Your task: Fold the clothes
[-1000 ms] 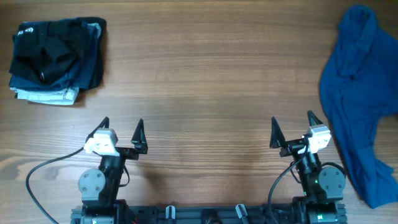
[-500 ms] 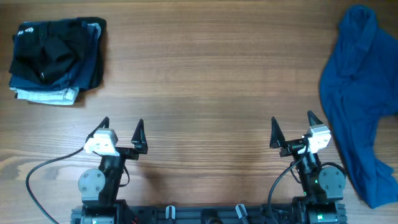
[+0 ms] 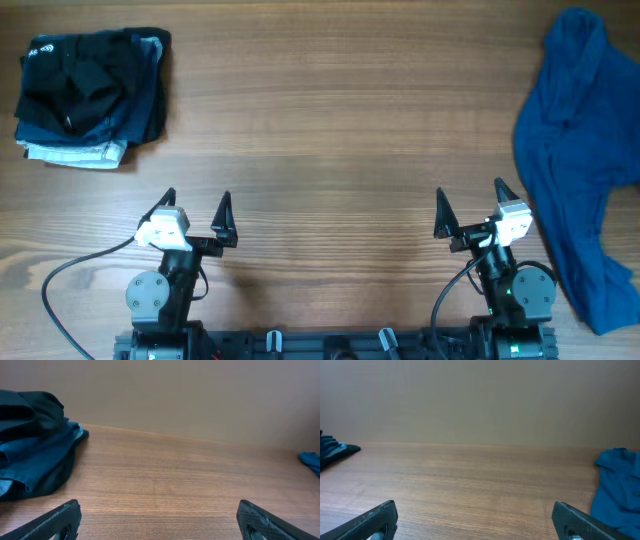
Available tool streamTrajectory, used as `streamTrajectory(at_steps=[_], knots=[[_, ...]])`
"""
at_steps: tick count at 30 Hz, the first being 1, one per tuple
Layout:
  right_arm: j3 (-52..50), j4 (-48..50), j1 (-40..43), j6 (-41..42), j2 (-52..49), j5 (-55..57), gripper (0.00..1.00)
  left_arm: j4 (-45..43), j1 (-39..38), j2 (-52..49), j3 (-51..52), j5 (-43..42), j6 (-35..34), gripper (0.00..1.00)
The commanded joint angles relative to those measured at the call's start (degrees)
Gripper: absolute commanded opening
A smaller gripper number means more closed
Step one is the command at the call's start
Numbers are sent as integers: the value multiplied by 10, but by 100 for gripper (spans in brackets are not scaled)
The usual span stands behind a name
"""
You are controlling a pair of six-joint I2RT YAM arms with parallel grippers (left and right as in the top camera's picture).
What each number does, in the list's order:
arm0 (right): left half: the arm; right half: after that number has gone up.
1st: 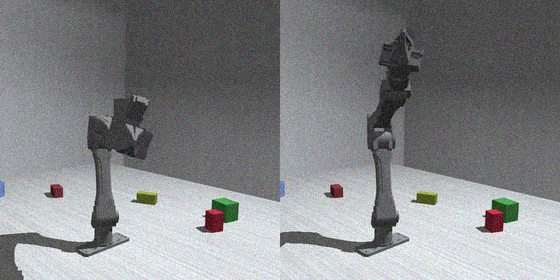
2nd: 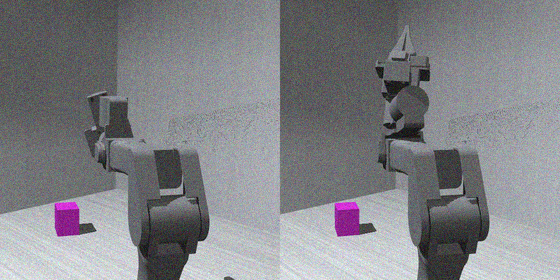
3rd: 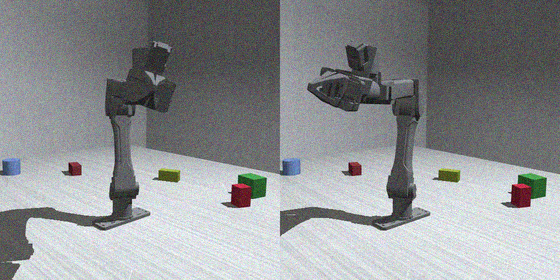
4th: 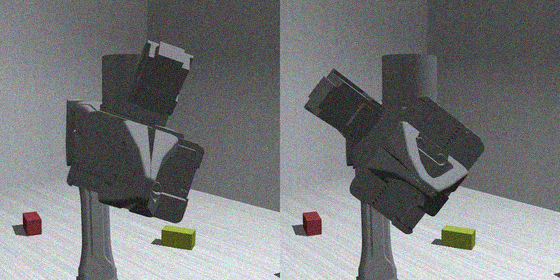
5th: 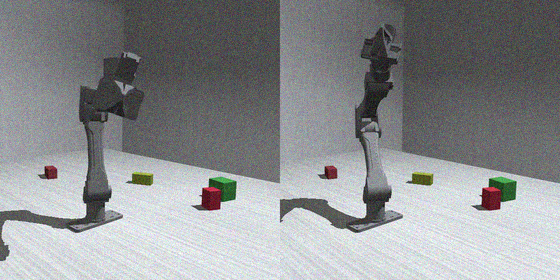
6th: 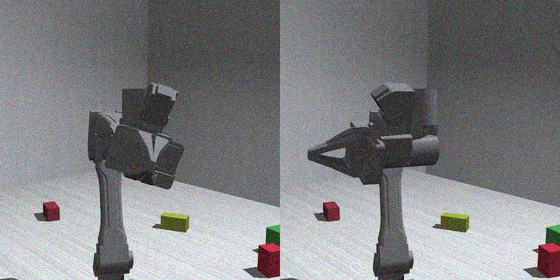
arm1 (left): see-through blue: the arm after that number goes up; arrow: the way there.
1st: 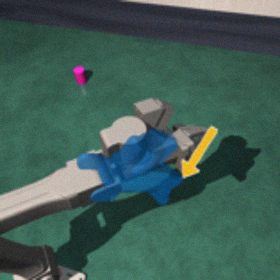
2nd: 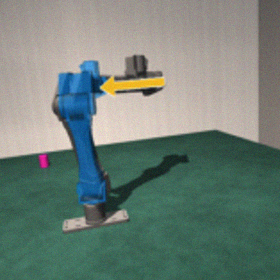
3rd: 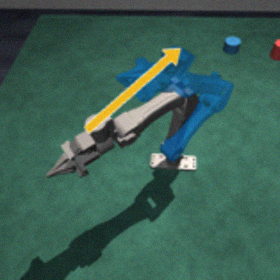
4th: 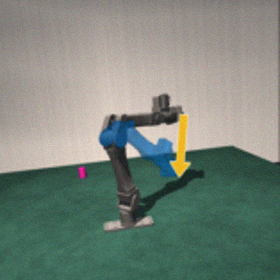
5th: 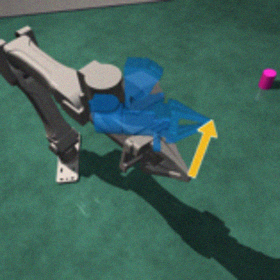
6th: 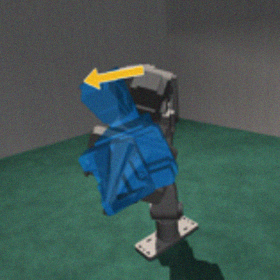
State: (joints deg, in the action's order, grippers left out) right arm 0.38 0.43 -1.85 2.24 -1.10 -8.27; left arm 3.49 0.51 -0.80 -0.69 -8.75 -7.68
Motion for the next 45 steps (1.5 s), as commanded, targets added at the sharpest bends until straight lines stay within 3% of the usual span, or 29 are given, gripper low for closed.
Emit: streamTrajectory(at_steps=[1, 36, 45], knots=[[-1, 1, -3, -6, -1, 10, 100, 2, 4, 4, 3, 7, -5, 100], [-1, 1, -3, -6, -1, 10, 100, 2, 4, 4, 3, 8, -5, 100], [-1, -1, -3, -8, -1, 41, 100, -49, 4, 4, 3, -3, -5, 100]])
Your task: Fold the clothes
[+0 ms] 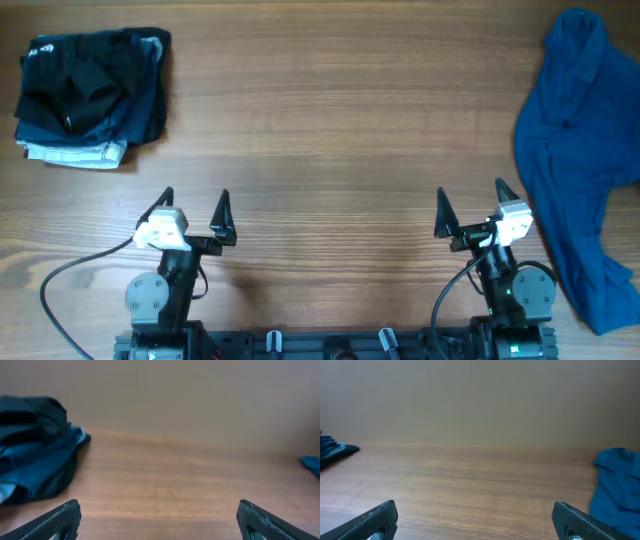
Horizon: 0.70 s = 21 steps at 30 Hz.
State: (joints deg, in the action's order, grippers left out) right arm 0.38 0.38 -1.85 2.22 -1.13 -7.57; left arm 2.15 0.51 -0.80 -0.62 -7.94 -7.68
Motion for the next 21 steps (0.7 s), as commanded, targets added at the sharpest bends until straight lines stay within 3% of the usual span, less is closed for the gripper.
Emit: streamTrajectory(at_steps=[1, 4, 7, 11, 15, 18, 21], knots=[[-1, 4, -3, -7, 0, 39, 100, -83, 4, 4, 3, -49, -6, 100], [17, 49, -3, 27, -1, -30, 100, -109, 4, -3, -1, -60, -99, 100], [92, 48, -3, 53, -50, -30, 100, -73, 4, -68, -51, -62, -111, 100], [293, 0, -3, 52, -257, -43, 100, -36, 3, -274, -239, -68, -106, 100], [582, -170, -1, 46, -505, -69, 100, 113, 3, -522, -520, -141, -106, 100], [827, -388, 8, -41, -702, -75, 100, 252, -15, -680, -694, -148, -106, 100], [977, -514, 15, -143, -836, -88, 100, 319, -55, -797, -777, -148, -99, 100]])
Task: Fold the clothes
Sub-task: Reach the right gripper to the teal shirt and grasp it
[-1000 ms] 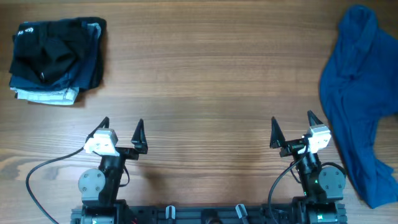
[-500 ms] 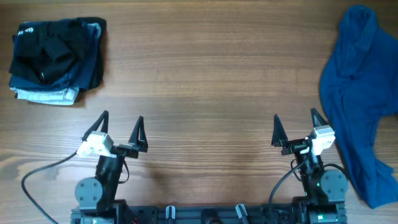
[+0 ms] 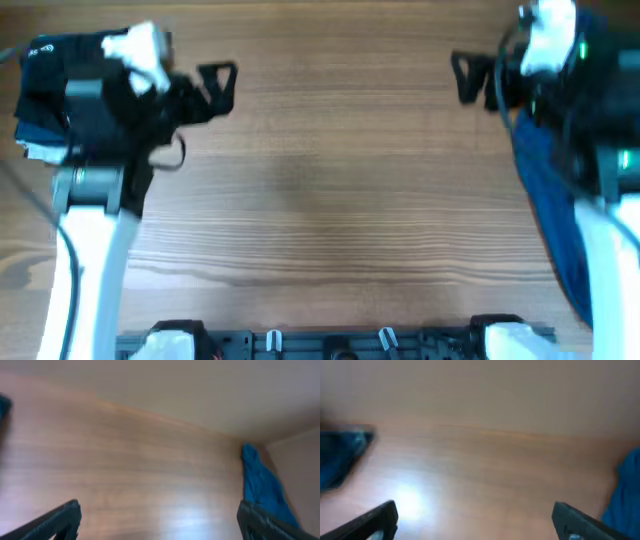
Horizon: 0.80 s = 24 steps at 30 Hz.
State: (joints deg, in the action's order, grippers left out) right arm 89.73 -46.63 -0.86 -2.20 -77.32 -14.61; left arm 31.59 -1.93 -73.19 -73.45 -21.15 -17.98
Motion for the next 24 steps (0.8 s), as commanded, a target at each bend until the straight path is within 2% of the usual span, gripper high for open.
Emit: streamTrajectory(at_steps=[1, 3, 5, 7, 12, 16, 17, 19, 21, 24], knots=[[87, -44, 6, -99, -91, -11, 100, 16, -35, -90, -49, -15, 22, 100], [87, -33, 22, -88, -115, -4, 100, -1, -37, -133, -49, -29, 4, 100], [87, -12, 78, 0, -148, 44, 100, -1, -39, -170, -49, -37, -30, 100], [87, 5, 145, 58, -185, 43, 100, -2, -45, -201, -49, -39, -37, 100], [85, 24, 253, 86, -311, 66, 94, -26, -74, -249, -49, -39, -36, 100], [85, 21, 275, 101, -400, 47, 91, -31, -83, -251, -49, -14, -35, 100], [85, 21, 275, 99, -416, 47, 88, -31, -83, -251, -49, -13, -35, 99], [79, 20, 275, 122, -433, 81, 83, -31, -83, -251, -49, -13, -35, 99], [73, 20, 275, 163, -441, 141, 82, -31, -83, -251, -49, -10, -35, 100], [73, 38, 275, 164, -442, 146, 78, -28, -83, -251, -49, 10, -35, 99]])
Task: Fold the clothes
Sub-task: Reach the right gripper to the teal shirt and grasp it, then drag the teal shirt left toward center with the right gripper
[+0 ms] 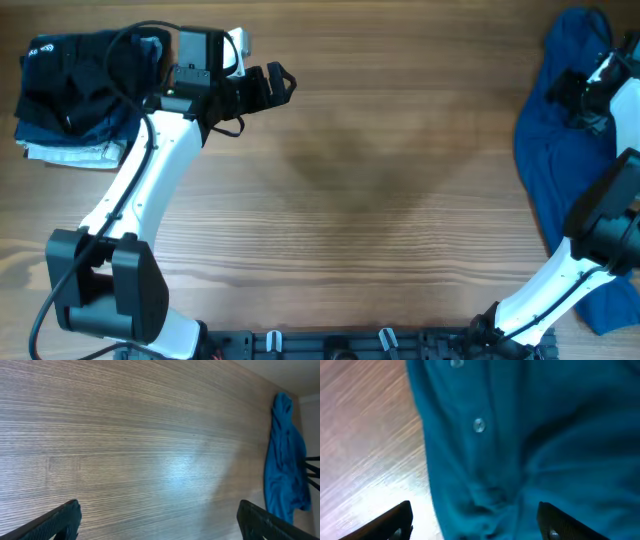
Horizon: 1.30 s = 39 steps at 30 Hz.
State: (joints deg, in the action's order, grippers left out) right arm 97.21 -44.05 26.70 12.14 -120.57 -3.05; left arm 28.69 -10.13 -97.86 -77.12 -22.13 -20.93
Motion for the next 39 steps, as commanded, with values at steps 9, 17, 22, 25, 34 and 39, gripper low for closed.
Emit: streamTrajectory(at_steps=[9, 17, 22, 25, 34, 39], knots=[[-2, 29, -4, 23, -47, 48, 53, 0, -2, -5, -12, 57, -5, 97], [0, 37, -12, 3, -79, 0, 4, 0, -1, -5, -12, 94, -5, 43], [6, 20, -86, -106, -21, -114, 4, -7, 27, 11, -12, 100, -5, 15], [8, -9, -168, -140, 40, -136, 4, -8, 52, 36, -12, 100, -5, 15], [8, -43, -399, -135, 177, -192, 4, 46, 74, 59, -12, 100, 12, 15], [8, -87, -428, -157, 237, -253, 4, 46, 74, 59, -12, 100, 12, 15]])
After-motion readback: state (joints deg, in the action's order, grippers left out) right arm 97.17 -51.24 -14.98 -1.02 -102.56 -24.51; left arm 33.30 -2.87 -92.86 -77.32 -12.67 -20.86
